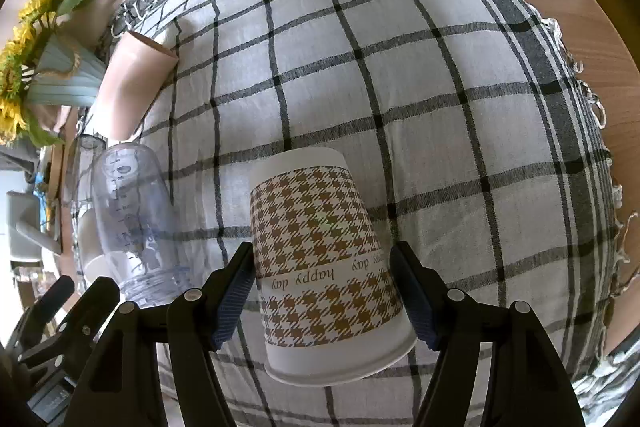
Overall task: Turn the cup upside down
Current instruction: 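Lift the paper cup with the right gripper and rotate it rim-down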
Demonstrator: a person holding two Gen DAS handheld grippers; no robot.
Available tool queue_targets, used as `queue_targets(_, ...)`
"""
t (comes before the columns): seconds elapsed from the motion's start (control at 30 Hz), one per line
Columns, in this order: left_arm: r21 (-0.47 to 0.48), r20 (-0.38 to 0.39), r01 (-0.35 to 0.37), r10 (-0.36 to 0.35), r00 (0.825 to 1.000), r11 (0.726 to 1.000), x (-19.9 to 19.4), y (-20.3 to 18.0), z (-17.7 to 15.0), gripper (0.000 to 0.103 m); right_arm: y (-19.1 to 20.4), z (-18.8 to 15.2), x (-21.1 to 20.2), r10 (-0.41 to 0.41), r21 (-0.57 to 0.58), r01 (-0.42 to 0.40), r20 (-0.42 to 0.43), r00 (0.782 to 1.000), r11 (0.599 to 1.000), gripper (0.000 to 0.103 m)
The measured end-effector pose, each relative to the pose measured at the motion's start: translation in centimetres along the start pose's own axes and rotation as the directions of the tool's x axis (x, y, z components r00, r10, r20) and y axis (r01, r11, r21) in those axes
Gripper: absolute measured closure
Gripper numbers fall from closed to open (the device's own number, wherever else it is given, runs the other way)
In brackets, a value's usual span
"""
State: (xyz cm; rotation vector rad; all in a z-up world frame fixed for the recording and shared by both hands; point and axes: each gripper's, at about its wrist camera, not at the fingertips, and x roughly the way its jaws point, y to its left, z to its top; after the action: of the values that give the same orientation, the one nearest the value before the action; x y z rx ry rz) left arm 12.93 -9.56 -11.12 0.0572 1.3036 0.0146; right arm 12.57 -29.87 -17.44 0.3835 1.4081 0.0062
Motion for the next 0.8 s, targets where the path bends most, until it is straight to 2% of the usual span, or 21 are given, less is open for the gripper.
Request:
queue_targets(0.23,-0.005,0.0,0.0,0.0,1.0,1.0,-0.1,0.0,0.0,0.0,0.1,-0.1,-0.2,-0.01,-0.018,0.01,0.001,1.0,1.0,0.034)
queue_targets(0.33,-0.006,0.008,0.001,-0.001,1.0,1.0,-0.4,-0.2,0.0,0.0,0.3,-0.1,-0.4,-0.002,-0.03,0.002,0.004,1.0,1.0,0.025)
queue_targets(0.53,-0.016,0.03,0.025,-0.024,0.999,1.0,-1.8,-0.6,0.2,0.0,0.2,-0.3,-3.1,-0.001,-0.036,0.004,0.081,0.997,0.999,0.023)
queue_targets(0.7,-0.007,0.042,0.078,-0.078,0.996,0.997,-3.1,-2.1,0.5,0.0,-0.8,-0.5,-7.0,-0.007,-0.014,0.01,0.183,0.983,1.0,0.023)
queue_targets(0.8,0.001,0.044,0.109,-0.109,0.993,0.994,-3.6,-3.4,0.7,0.0,-1.9,-0.5,-8.5,-0.02,0.012,0.018,0.205,0.979,1.0,0.023)
